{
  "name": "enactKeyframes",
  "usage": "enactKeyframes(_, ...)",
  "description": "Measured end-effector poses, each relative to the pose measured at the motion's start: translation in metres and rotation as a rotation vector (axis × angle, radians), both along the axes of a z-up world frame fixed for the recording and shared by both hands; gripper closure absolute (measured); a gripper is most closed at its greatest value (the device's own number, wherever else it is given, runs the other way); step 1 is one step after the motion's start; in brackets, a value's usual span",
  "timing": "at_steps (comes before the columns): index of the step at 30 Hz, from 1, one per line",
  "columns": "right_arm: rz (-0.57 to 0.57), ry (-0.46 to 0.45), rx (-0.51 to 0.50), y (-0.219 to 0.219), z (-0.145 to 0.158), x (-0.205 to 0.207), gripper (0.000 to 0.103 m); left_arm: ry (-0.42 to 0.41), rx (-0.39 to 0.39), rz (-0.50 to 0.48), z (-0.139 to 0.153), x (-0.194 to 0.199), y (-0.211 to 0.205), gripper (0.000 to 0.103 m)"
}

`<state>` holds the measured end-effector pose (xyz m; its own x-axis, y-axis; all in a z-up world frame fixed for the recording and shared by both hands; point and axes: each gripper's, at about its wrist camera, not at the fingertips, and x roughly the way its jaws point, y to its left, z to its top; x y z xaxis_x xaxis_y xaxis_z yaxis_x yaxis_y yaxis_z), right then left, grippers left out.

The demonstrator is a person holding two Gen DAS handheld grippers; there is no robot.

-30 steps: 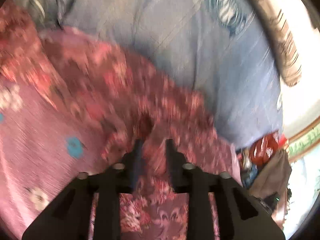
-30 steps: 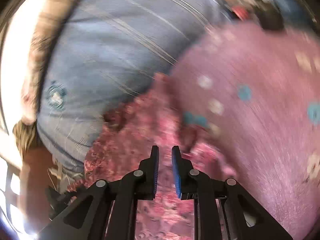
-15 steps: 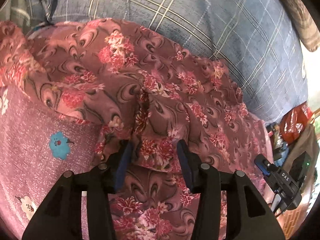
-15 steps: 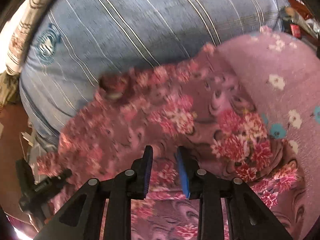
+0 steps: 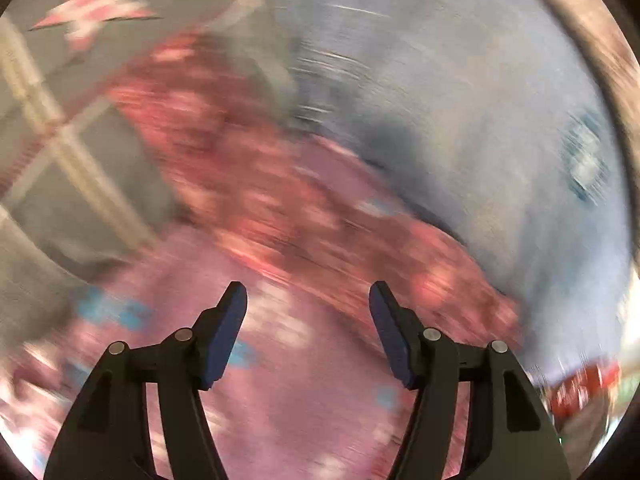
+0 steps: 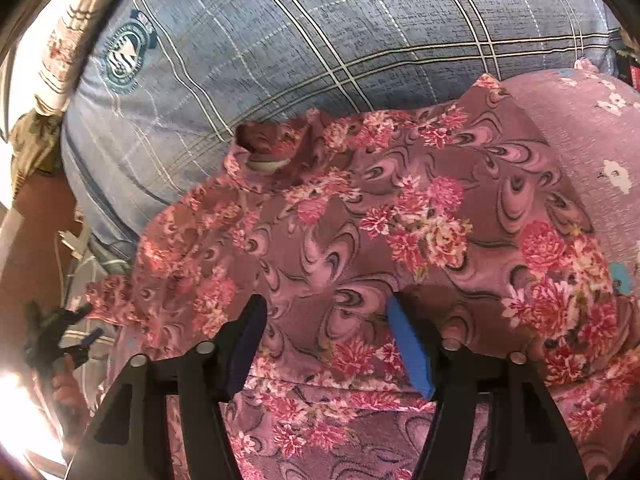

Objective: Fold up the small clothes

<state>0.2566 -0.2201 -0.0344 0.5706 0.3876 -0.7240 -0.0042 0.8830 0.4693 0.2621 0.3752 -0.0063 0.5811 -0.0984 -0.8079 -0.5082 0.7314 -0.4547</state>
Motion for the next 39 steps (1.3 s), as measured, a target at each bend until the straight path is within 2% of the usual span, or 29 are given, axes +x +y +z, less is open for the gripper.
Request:
enactKeyframes(3,-0.003,-0.017,0.009,0.0,0.0,-0.001,0.033,0.064,0.046,0.115,-0.007,-0.001,0.036,0.04)
enactKeyframes(5,-0.002,-0.029,0.015,0.0,0.0,-0.004,0.03,0.107,0.082,0.138,-0.013,0.005,0.046,0.04)
enactKeyframes(7,0.003,-0.038,0.011,0.003,-0.001,-0.004,0.026,0.125,0.038,0.135,-0.022,0.015,0.057,0.04)
enactKeyframes(9,0.009,-0.043,0.0,0.009,-0.001,-0.002,0.022,0.106,-0.057,0.141,-0.029,0.024,0.066,0.042)
enactKeyframes(10,0.01,-0.044,-0.007,0.011,-0.001,-0.001,0.021,0.108,-0.102,0.15,-0.035,0.028,0.068,0.051)
enactKeyframes(11,0.01,-0.045,-0.018,0.013,-0.001,-0.001,0.02,0.118,-0.133,0.159,-0.041,0.033,0.072,0.074)
enactKeyframes(13,0.013,-0.042,-0.042,0.017,0.0,0.0,0.018,0.161,-0.162,0.174,-0.058,0.036,0.08,0.1)
enactKeyframes(16,0.019,-0.036,-0.08,0.022,0.0,0.0,0.018,0.109,-0.225,0.193,-0.06,0.021,0.082,0.101)
enactKeyframes(20,0.026,-0.017,-0.135,0.03,0.001,0.004,0.018,0.059,-0.107,0.134,-0.034,0.011,0.069,0.101)
enactKeyframes(24,0.016,0.008,-0.195,0.037,0.004,0.003,0.02,-0.014,-0.036,0.081,0.004,0.0,0.053,0.101)
enactKeyframes(27,-0.021,0.004,-0.168,0.03,0.012,-0.003,0.026,-0.069,0.029,0.051,0.037,-0.009,0.04,0.101)
enactKeyframes(33,-0.069,-0.036,-0.11,0.002,0.036,-0.026,0.025,-0.168,0.11,-0.038,0.093,-0.017,-0.001,0.101)
enactKeyframes(35,-0.073,-0.049,-0.098,-0.008,0.043,-0.035,0.025,-0.184,0.133,-0.079,0.103,-0.013,-0.025,0.101)
enactKeyframes(39,-0.08,-0.071,-0.083,-0.024,0.053,-0.051,0.024,-0.195,0.146,-0.159,0.104,-0.004,-0.076,0.101)
